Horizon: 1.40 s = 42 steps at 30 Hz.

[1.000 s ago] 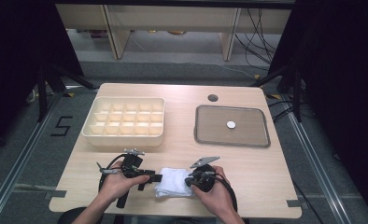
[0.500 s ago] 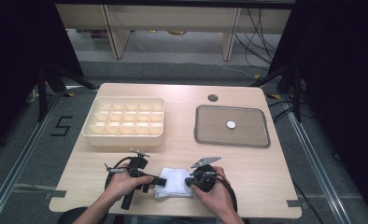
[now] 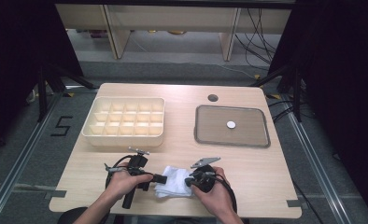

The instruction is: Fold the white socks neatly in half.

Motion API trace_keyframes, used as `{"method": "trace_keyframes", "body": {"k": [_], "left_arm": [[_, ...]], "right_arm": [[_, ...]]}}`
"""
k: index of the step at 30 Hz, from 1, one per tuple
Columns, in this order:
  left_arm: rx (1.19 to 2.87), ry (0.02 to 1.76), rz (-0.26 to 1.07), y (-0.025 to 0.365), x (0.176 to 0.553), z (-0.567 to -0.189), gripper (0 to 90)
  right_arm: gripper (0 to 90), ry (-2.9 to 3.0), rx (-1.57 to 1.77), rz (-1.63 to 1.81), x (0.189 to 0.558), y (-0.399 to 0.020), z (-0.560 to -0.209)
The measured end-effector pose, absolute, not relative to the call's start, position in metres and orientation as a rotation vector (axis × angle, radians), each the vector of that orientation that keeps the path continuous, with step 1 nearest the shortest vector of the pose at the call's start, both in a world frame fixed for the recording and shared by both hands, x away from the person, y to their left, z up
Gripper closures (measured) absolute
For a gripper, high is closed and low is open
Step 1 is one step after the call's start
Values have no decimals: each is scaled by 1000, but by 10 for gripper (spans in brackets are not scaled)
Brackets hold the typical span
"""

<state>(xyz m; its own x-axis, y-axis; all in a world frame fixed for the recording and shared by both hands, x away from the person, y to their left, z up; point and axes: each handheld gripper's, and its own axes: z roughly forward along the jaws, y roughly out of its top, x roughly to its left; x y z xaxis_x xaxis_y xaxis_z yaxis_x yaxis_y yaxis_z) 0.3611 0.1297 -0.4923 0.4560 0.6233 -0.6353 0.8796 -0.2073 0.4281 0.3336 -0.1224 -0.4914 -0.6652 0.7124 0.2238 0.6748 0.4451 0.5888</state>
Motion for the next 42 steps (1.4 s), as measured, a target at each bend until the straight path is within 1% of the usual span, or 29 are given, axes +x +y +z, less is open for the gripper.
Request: {"method": "trace_keyframes", "body": {"k": [5, 9, 11, 18, 20, 23, 31, 42], "left_arm": [[1941, 1251, -419, 128, 361, -492, 802], [1943, 1243, -405, 127, 360, -491, 798], [1955, 1245, -402, 127, 361, -490, 797], [1957, 1243, -396, 127, 360, -490, 795], [1951, 1234, -398, 126, 360, -489, 796], [1938, 1227, -401, 124, 359, -486, 800], [1926, 1188, -408, 118, 359, -481, 809], [1916, 1193, -422, 116, 359, -476, 817]], "right_arm": [[896, 2582, 1287, 1027, 330, -121, -481], [900, 2569, 1309, 1087, 325, -116, -464], [900, 2594, 1231, 1121, 328, -113, -467], [900, 2655, 1291, 1062, 328, -101, -487], [900, 2662, 1365, 1033, 327, -99, -488], [900, 2672, 1334, 1044, 328, -97, -493], [900, 2670, 1323, 1049, 330, -96, -495], [900, 2662, 1364, 1065, 330, -91, -496]]}}
